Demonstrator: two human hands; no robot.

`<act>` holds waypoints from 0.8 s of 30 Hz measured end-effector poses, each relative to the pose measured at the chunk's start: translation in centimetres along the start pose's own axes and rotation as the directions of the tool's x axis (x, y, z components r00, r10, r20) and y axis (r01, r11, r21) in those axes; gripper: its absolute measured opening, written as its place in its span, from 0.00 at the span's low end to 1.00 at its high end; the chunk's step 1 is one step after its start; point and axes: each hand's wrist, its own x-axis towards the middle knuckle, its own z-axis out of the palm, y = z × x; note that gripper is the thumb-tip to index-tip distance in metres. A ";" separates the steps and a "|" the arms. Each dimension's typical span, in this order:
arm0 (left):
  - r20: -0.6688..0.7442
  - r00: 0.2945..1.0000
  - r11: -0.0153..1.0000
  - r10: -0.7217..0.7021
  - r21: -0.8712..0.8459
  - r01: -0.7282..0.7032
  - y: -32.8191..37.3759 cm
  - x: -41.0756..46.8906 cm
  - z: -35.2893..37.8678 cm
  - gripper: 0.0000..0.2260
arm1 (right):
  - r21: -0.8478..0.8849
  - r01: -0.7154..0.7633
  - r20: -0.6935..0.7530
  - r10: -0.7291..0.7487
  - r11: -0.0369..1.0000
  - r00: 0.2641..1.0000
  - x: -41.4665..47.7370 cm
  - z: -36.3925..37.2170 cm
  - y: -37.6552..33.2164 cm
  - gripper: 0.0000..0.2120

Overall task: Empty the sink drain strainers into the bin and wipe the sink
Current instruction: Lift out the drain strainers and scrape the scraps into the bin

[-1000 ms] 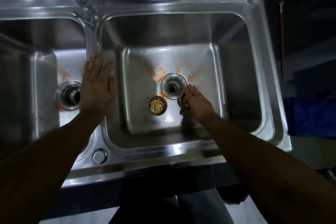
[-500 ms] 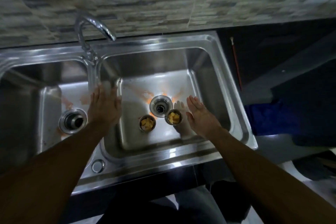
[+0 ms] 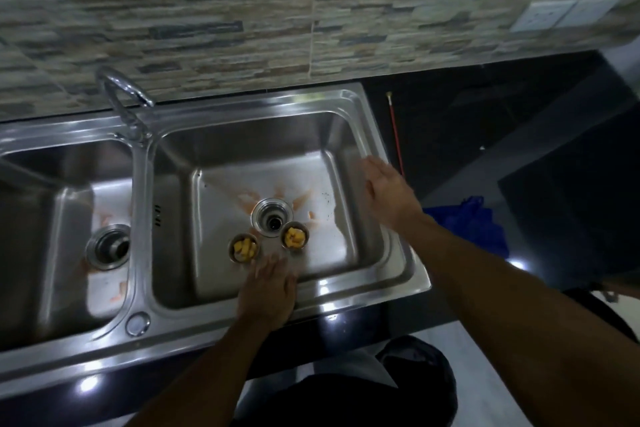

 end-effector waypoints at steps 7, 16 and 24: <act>-0.170 0.985 0.999 -0.017 0.040 0.024 1.4 -1.2 -0.6 0.30 | -0.159 -0.138 -0.109 0.122 0.978 0.987 4.5 -2.2 4.3 0.14; -0.259 0.964 0.998 0.052 -0.010 -0.056 2.5 -1.5 -1.4 0.23 | 0.056 -0.414 -0.055 0.417 0.908 0.907 8.5 -2.0 6.0 0.11; -0.192 0.981 0.999 0.036 -0.007 -0.038 1.7 -1.0 -0.7 0.24 | 0.057 -0.529 0.049 0.527 0.847 0.848 9.6 -2.1 6.4 0.13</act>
